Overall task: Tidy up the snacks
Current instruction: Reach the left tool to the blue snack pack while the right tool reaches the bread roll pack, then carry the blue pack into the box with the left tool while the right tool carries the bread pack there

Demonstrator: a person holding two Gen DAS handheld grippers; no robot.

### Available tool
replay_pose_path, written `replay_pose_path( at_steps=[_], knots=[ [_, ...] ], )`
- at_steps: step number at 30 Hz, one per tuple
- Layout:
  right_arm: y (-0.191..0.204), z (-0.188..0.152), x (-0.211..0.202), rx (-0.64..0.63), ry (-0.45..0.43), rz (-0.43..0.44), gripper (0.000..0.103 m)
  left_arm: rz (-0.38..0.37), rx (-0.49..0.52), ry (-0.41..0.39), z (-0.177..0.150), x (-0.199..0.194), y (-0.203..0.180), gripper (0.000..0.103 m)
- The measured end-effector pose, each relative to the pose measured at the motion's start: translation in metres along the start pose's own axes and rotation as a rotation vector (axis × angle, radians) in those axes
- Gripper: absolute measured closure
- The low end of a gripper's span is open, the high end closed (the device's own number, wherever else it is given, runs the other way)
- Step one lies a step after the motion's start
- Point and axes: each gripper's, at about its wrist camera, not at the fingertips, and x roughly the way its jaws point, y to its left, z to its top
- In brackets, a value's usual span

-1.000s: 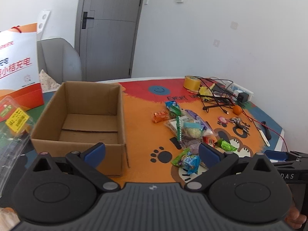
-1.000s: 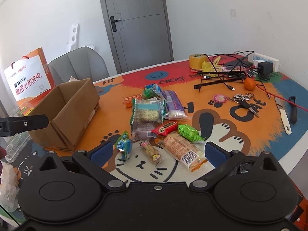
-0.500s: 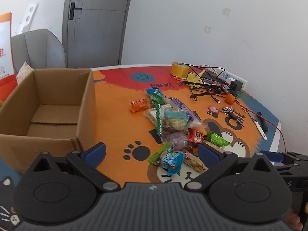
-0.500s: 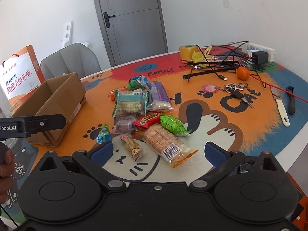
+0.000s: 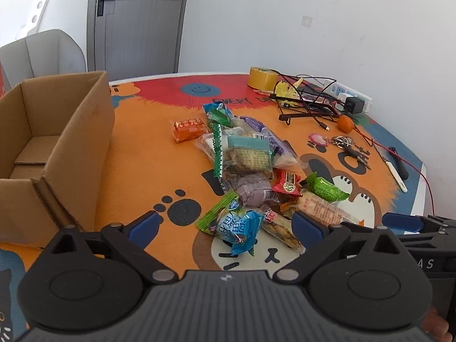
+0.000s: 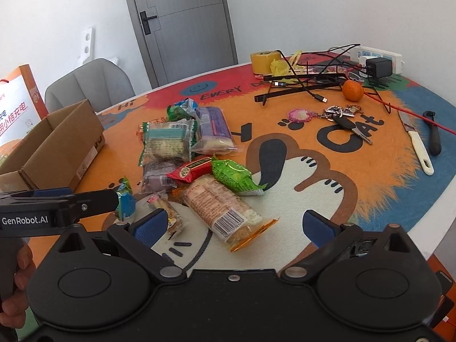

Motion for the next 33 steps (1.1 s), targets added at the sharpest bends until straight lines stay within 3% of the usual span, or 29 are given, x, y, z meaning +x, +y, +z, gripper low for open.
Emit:
replay_pose_path(
  at_steps=[6,11,18,24,28,29,30,33],
  knots=[
    [-0.004,0.0,0.011,-0.012,0.007,0.01,0.003,0.013,0.0,0.048,0.002,0.02,0.001,0.015],
    [-0.006,0.003,0.02,-0.012,0.015,0.02,0.008,0.011,-0.003,0.045,0.0,0.029,0.002,0.02],
    [-0.003,0.007,0.032,-0.03,0.011,0.016,0.011,0.022,0.002,0.053,-0.002,0.039,0.0,0.036],
    [0.005,0.001,0.037,-0.074,0.022,0.001,0.032,0.021,-0.027,0.041,-0.003,0.036,0.006,0.051],
    [0.008,-0.001,0.032,-0.079,0.026,0.039,0.063,0.014,-0.038,0.044,-0.003,0.031,0.01,0.062],
    [0.008,-0.001,0.03,-0.074,0.029,0.054,0.066,0.012,-0.037,0.04,-0.004,0.029,0.01,0.063],
    [0.008,-0.001,0.029,-0.069,0.031,0.065,0.066,0.01,-0.033,0.035,-0.004,0.027,0.01,0.07],
    [0.01,-0.003,0.026,-0.058,0.023,0.075,0.066,0.007,-0.021,0.024,-0.005,0.021,0.009,0.075]
  ],
)
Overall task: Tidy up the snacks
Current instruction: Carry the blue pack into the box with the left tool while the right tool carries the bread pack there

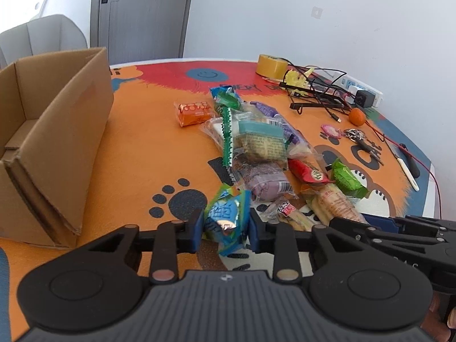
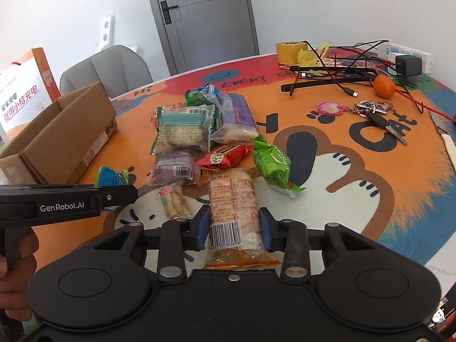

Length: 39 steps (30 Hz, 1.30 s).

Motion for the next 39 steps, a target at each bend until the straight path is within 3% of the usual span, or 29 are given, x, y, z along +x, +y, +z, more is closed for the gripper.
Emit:
replay_pose_path(
  at_steps=[21,39],
  knots=[
    [0.036,0.019,-0.018,-0.004,-0.085,0.07,0.066,0.005,-0.045,-0.121,0.015,-0.056,0.029,0.077],
    [0.106,0.058,-0.011,-0.058,-0.146,0.18,0.066,0.077,-0.083,-0.254,0.041,-0.104,0.078,0.077]
  ],
)
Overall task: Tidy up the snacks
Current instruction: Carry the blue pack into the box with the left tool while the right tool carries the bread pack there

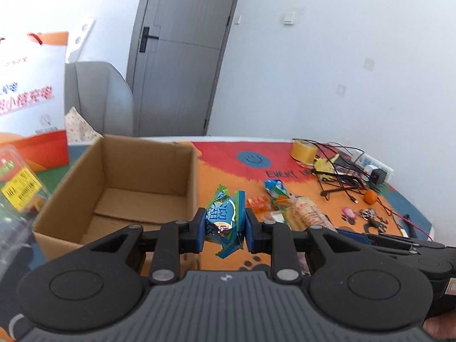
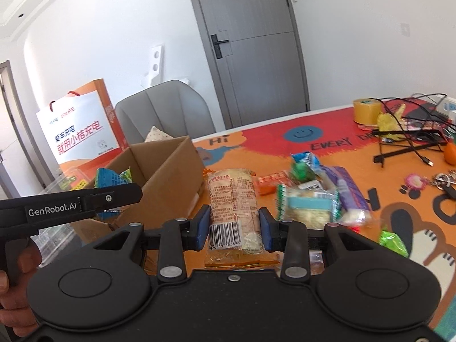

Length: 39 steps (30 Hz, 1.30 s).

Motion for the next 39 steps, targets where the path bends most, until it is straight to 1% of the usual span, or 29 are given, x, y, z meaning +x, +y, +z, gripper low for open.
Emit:
replay_pose_path(
  at_steps=[1,4,11,21,23,26,29,35,36,37,38,39],
  knots=[
    [0.005,0.001,0.002,-0.004,-0.002,0.005,0.066,0.009,-0.002,-0.007,0.001,-0.002,0.003,0.077],
    [0.016,0.006,0.006,-0.011,-0.011,0.019,0.066,0.001,-0.014,-0.016,0.006,-0.008,0.013,0.077],
    [0.041,0.016,0.018,-0.014,-0.018,0.048,0.066,0.04,-0.034,-0.049,0.017,-0.02,0.043,0.077],
    [0.07,0.033,0.035,-0.015,-0.026,0.07,0.066,0.083,-0.073,-0.034,0.024,-0.012,0.078,0.076],
    [0.074,0.035,0.04,-0.013,-0.021,0.075,0.066,0.102,-0.086,-0.029,0.025,-0.01,0.082,0.073],
    [0.08,0.038,0.046,-0.01,-0.012,0.085,0.066,0.109,-0.105,-0.015,0.026,-0.009,0.088,0.071],
    [0.086,0.04,0.052,-0.011,-0.007,0.093,0.066,0.121,-0.119,-0.021,0.025,-0.015,0.093,0.067],
    [0.096,0.041,0.062,0.001,0.01,0.121,0.066,0.148,-0.151,-0.049,0.024,-0.033,0.103,0.051],
    [0.098,0.041,0.064,0.004,0.013,0.132,0.065,0.153,-0.154,-0.05,0.024,-0.034,0.104,0.046],
    [0.099,0.041,0.064,0.006,0.019,0.145,0.063,0.159,-0.16,-0.049,0.024,-0.036,0.105,0.041],
    [0.1,0.04,0.065,0.006,0.027,0.153,0.056,0.163,-0.164,-0.047,0.023,-0.037,0.106,0.039],
    [0.101,0.04,0.064,0.005,0.028,0.151,0.053,0.166,-0.167,-0.046,0.022,-0.038,0.107,0.035]
  ],
)
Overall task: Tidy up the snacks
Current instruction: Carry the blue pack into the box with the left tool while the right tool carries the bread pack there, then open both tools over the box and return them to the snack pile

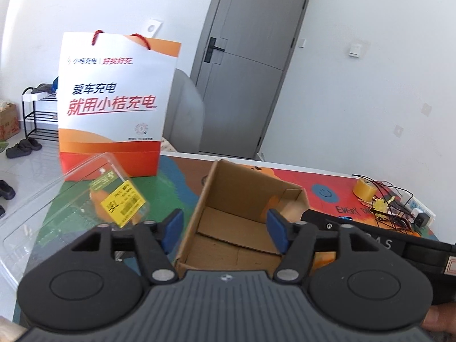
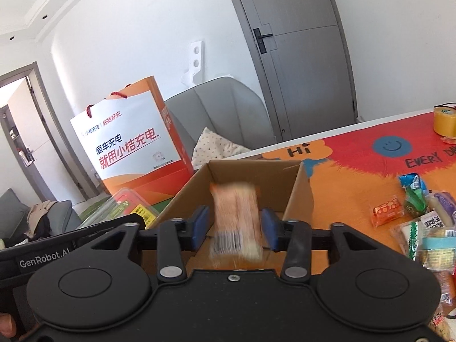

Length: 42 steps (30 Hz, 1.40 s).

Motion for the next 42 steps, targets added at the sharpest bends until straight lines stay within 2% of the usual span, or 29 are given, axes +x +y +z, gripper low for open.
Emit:
replay_pose_path(
  at_steps=[1,4,8,13,29,42],
  knots=[
    [0.001,-0.001,-0.002,-0.005,-0.005,-0.01,0.052,0.003,-0.002,0.001,-0.001,-0.001,0.0,0.029],
    [0.001,-0.003,-0.008,-0.012,-0.007,-0.029,0.049,0.016,0.0,0.009,-0.003,-0.001,-0.001,0.02],
    [-0.007,-0.007,-0.019,0.008,-0.007,-0.054,0.041,0.003,0.011,0.022,-0.007,-0.001,-0.006,0.016],
    [-0.022,-0.016,-0.038,0.026,-0.008,-0.094,0.037,-0.031,0.042,0.039,-0.015,-0.001,-0.021,0.01],
    [-0.083,-0.03,-0.091,0.102,-0.046,-0.181,0.015,-0.125,0.127,0.095,-0.036,0.003,-0.085,0.007],
    [-0.137,-0.042,-0.131,0.166,-0.08,-0.255,0.015,-0.198,0.163,0.123,-0.049,0.005,-0.133,0.007]
  ],
)
